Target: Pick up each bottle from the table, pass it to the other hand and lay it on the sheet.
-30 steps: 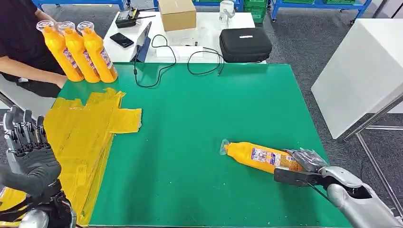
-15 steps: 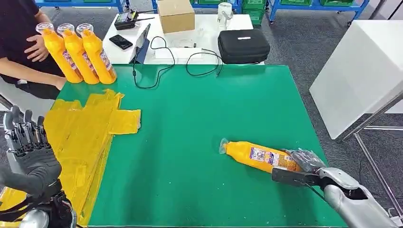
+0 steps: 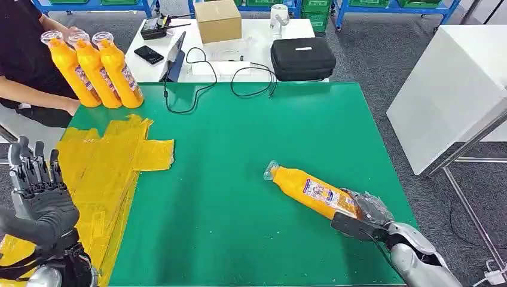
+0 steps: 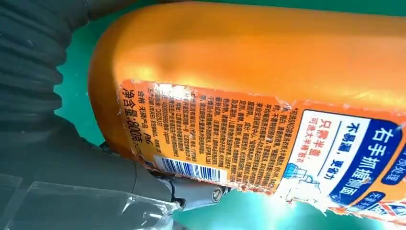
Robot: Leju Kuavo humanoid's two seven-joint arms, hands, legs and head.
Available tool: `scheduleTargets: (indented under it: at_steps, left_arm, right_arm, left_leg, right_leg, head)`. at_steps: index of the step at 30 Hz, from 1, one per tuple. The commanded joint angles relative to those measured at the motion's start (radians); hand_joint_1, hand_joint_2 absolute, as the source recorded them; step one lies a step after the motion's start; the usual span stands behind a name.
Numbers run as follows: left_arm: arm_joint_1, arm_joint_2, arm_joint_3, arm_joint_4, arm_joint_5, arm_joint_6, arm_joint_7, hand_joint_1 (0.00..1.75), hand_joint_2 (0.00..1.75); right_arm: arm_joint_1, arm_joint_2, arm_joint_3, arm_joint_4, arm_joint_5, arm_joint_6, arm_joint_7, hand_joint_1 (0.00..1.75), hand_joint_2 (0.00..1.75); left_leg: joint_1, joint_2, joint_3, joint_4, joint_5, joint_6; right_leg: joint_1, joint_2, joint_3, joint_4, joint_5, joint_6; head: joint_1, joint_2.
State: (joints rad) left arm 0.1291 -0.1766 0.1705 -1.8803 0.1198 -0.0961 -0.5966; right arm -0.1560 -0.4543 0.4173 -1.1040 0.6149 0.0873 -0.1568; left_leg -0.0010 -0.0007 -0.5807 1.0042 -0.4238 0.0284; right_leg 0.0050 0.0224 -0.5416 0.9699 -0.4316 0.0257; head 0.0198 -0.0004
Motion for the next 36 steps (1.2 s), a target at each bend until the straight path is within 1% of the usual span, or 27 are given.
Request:
scheduleTargets:
  at_steps: [1, 2, 3, 4, 5, 6, 7, 10, 13, 14, 15, 19, 24, 28, 31, 32, 34, 36]
  left_arm:
    - [-0.004, 0.02, -0.005, 0.048, 0.015, -0.011, 0.009, 0.0, 0.0]
    - [-0.006, 0.025, -0.015, 0.058, 0.03, -0.025, 0.033, 0.0, 0.0]
    - [-0.004, 0.041, -0.035, 0.078, 0.06, -0.057, 0.075, 0.0, 0.0]
    - [0.003, 0.047, -0.042, 0.09, 0.075, -0.069, 0.094, 0.0, 1.75]
    - [0.02, 0.06, -0.061, 0.112, 0.119, -0.108, 0.137, 0.0, 1.75]
    - [0.03, 0.058, -0.065, 0.12, 0.128, -0.117, 0.141, 0.0, 1.75]
    - [0.034, 0.057, -0.066, 0.122, 0.131, -0.12, 0.138, 0.0, 1.75]
    - [0.057, 0.048, -0.088, 0.116, 0.159, -0.156, 0.153, 0.0, 1.75]
    - [0.068, 0.043, -0.137, 0.113, 0.173, -0.174, 0.189, 0.0, 1.75]
    - [0.063, 0.031, -0.145, 0.115, 0.169, -0.165, 0.186, 0.0, 1.75]
    - [0.053, 0.023, -0.158, 0.126, 0.178, -0.159, 0.193, 0.0, 1.75]
    - [0.047, 0.028, -0.168, 0.13, 0.18, -0.148, 0.192, 0.0, 1.75]
    - [0.049, 0.033, -0.165, 0.128, 0.184, -0.148, 0.192, 0.0, 1.75]
    - [0.049, 0.033, -0.165, 0.128, 0.184, -0.148, 0.192, 0.0, 1.75]
    - [0.049, 0.033, -0.165, 0.128, 0.184, -0.148, 0.192, 0.0, 1.75]
    - [0.049, 0.033, -0.165, 0.128, 0.184, -0.148, 0.192, 0.0, 1.75]
    - [0.042, -0.003, -0.174, 0.138, 0.198, -0.147, 0.192, 0.0, 1.75]
    - [0.033, -0.031, -0.205, 0.156, 0.199, -0.132, 0.193, 0.0, 1.75]
  right_arm:
    - [0.138, 0.152, -0.203, -0.1, -0.104, 0.027, -0.086, 1.75, 1.75]
    - [0.131, 0.168, -0.22, -0.099, -0.118, 0.028, -0.098, 1.75, 1.75]
    - [0.117, 0.194, -0.244, -0.094, -0.136, 0.032, -0.118, 1.75, 1.75]
    - [0.107, 0.214, -0.256, -0.094, -0.143, 0.031, -0.127, 1.75, 1.75]
    - [0.088, 0.265, -0.293, -0.101, -0.184, 0.029, -0.169, 1.75, 1.75]
    - [0.074, 0.288, -0.298, -0.108, -0.189, 0.024, -0.17, 1.75, 1.75]
    - [0.07, 0.292, -0.294, -0.112, -0.187, 0.028, -0.166, 1.75, 1.75]
    - [0.027, 0.368, -0.313, -0.159, -0.221, 0.02, -0.201, 1.75, 1.75]
    - [-0.056, 0.431, -0.244, -0.211, -0.217, 0.04, -0.183, 1.75, 1.75]
    - [-0.086, 0.448, -0.214, -0.213, -0.219, 0.048, -0.175, 1.75, 1.75]
    - [-0.122, 0.465, -0.177, -0.204, -0.223, 0.05, -0.157, 1.75, 1.75]
    - [-0.124, 0.456, -0.158, -0.2, -0.235, 0.035, -0.146, 1.75, 1.75]
    - [-0.114, 0.441, -0.157, -0.2, -0.246, 0.029, -0.155, 1.75, 1.75]
    - [-0.114, 0.441, -0.157, -0.2, -0.246, 0.029, -0.155, 1.75, 1.75]
    - [-0.114, 0.441, -0.157, -0.2, -0.246, 0.029, -0.155, 1.75, 1.75]
    - [-0.114, 0.441, -0.157, -0.2, -0.246, 0.029, -0.155, 1.75, 1.75]
    - [-0.167, 0.485, -0.121, -0.162, -0.253, 0.043, -0.164, 1.75, 1.75]
    - [-0.225, 0.536, -0.077, -0.103, -0.256, 0.042, -0.141, 1.75, 1.75]
  left_leg:
    - [0.0, -0.006, -0.004, -0.003, 0.001, -0.003]
    - [0.001, -0.004, -0.002, -0.001, 0.0, -0.002]
    - [0.001, -0.006, -0.004, -0.001, 0.001, -0.002]
    - [0.001, -0.005, -0.005, -0.001, 0.001, -0.002]
    - [0.001, -0.004, -0.006, -0.001, 0.001, -0.001]
    - [0.0, -0.003, -0.007, -0.002, 0.001, -0.002]
    - [0.0, -0.002, -0.007, -0.002, 0.001, -0.001]
    - [0.0, -0.001, -0.012, -0.002, 0.002, -0.003]
    - [-0.001, -0.002, -0.017, 0.0, 0.003, -0.002]
    - [-0.001, 0.001, -0.019, 0.0, 0.002, -0.003]
    - [-0.001, 0.001, -0.02, 0.0, 0.003, -0.003]
    - [-0.001, -0.003, -0.021, 0.0, 0.004, -0.002]
    - [0.0, -0.013, -0.022, 0.0, 0.006, -0.001]
    - [-0.001, -0.012, -0.022, 0.0, 0.005, -0.001]
    - [-0.002, -0.014, -0.025, 0.0, 0.006, -0.001]
    - [-0.002, -0.014, -0.023, 0.0, 0.006, -0.001]
    - [-0.002, -0.013, -0.025, 0.0, 0.006, 0.0]
    - [-0.002, -0.011, -0.025, 0.0, 0.006, -0.001]
  right_leg:
    - [0.0, -0.008, -0.002, -0.003, -0.001, 0.0]
    - [0.0, -0.005, 0.0, -0.001, -0.001, 0.0]
    - [0.0, -0.008, -0.002, -0.001, -0.001, 0.0]
    - [0.0, -0.006, -0.002, -0.001, -0.001, 0.0]
    - [0.0, -0.005, -0.003, -0.001, 0.0, 0.0]
    - [-0.001, -0.005, -0.005, -0.001, 0.0, 0.0]
    - [-0.001, -0.003, -0.005, -0.001, 0.0, 0.0]
    - [-0.001, -0.003, -0.009, 0.0, 0.0, 0.0]
    - [-0.001, -0.003, -0.014, 0.002, 0.0, 0.0]
    - [-0.001, -0.001, -0.016, 0.003, 0.0, 0.0]
    - [-0.001, -0.001, -0.017, 0.003, 0.0, 0.0]
    - [-0.001, -0.006, -0.017, 0.002, -0.001, 0.0]
    - [-0.001, -0.015, -0.016, 0.001, -0.001, 0.001]
    - [-0.002, -0.014, -0.015, 0.002, -0.001, 0.001]
    - [-0.003, -0.016, -0.018, 0.002, -0.001, 0.001]
    - [-0.003, -0.016, -0.017, 0.002, -0.001, 0.001]
    - [-0.003, -0.015, -0.018, 0.002, -0.001, 0.001]
    - [-0.003, -0.013, -0.019, 0.002, 0.0, 0.001]
  head:
    - [0.0, 0.0]
    - [0.0, 0.0]
    - [0.0, 0.0]
    - [0.0, 0.0]
    - [0.0, 0.0]
    - [0.0, 0.0]
    - [0.0, 0.0]
    - [0.0, 0.0]
    - [0.0, 0.0]
    - [0.0, 0.0]
    - [0.0, 0.0]
    - [0.0, 0.0]
    - [0.0, 0.0]
    - [0.0, 0.0]
    - [0.0, 0.0]
    - [0.0, 0.0]
    - [0.0, 0.0]
    - [0.0, 0.0]
